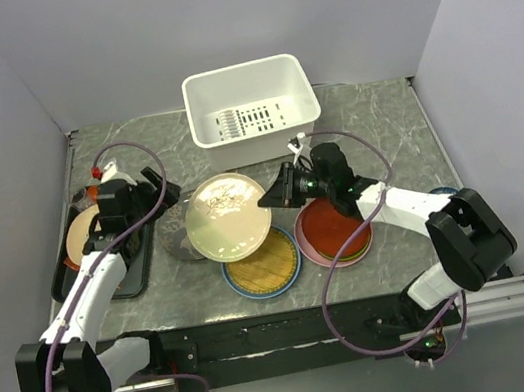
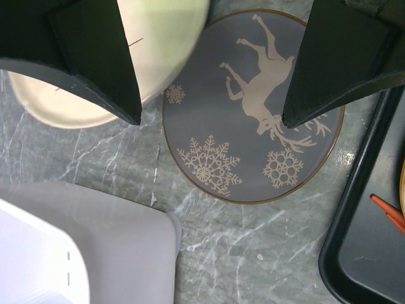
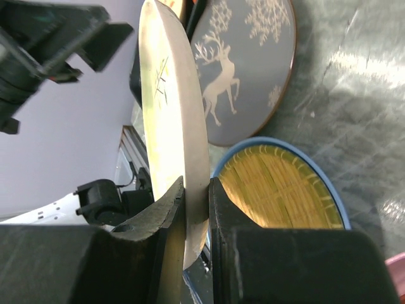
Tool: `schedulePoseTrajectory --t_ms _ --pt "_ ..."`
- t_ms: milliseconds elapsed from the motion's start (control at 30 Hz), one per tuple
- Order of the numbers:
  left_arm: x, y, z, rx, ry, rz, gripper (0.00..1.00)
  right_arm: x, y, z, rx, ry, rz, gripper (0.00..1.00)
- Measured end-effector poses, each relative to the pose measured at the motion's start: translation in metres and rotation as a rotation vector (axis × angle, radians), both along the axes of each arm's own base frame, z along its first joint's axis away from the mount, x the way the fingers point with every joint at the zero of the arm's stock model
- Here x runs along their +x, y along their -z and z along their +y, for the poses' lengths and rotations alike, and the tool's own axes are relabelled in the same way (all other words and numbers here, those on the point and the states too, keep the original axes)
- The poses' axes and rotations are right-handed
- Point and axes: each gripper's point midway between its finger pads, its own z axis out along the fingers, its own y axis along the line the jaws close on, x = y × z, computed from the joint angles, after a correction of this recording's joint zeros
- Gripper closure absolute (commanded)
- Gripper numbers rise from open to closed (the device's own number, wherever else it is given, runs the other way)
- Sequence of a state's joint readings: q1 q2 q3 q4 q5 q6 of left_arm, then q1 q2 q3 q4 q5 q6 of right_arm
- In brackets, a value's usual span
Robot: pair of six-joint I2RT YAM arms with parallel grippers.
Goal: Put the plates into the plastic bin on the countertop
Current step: Place the plate in the plastic bin.
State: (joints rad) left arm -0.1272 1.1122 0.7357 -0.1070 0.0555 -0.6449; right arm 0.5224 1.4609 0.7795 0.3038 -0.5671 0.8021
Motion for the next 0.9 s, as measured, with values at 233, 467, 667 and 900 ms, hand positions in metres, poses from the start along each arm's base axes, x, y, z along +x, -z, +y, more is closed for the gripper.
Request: schedulePoseTrajectory --t_ms 233,467,667,900 --pt "0.003 0.001 0.000 -0.003 -0.001 -0.004 0.01 0.010 -0.015 -0.003 0.027 0.002 -0.024 1.00" --pt "0.004 0.011 -0.001 -0.002 0.001 0.013 0.01 0.017 -0.026 -0.005 0.047 0.001 -0.041 1.00" --pt "0.001 0.018 -0.001 -0.002 0.004 0.031 0.01 0.028 -0.032 -0.005 0.049 0.006 -0.046 1.00" --pt "0.002 0.018 0.000 0.002 -0.001 0.029 0.01 0.039 -0.039 -0.011 0.053 0.024 -0.057 1.00"
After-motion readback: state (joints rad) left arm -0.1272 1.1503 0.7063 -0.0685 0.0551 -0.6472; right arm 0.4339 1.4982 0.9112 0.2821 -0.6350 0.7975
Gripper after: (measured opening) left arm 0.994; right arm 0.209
